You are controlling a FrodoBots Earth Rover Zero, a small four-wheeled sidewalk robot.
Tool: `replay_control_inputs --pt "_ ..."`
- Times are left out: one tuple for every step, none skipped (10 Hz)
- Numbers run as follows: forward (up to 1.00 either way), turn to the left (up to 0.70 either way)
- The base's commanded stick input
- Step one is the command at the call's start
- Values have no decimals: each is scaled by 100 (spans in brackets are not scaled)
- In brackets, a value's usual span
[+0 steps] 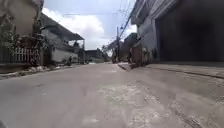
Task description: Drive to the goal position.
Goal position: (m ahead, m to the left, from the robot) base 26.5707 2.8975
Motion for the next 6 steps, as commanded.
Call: replay_control_inputs --pt "100 0" --pt "100 0" --pt "100 0" --pt "100 0" --pt "100 0" --pt "100 0"
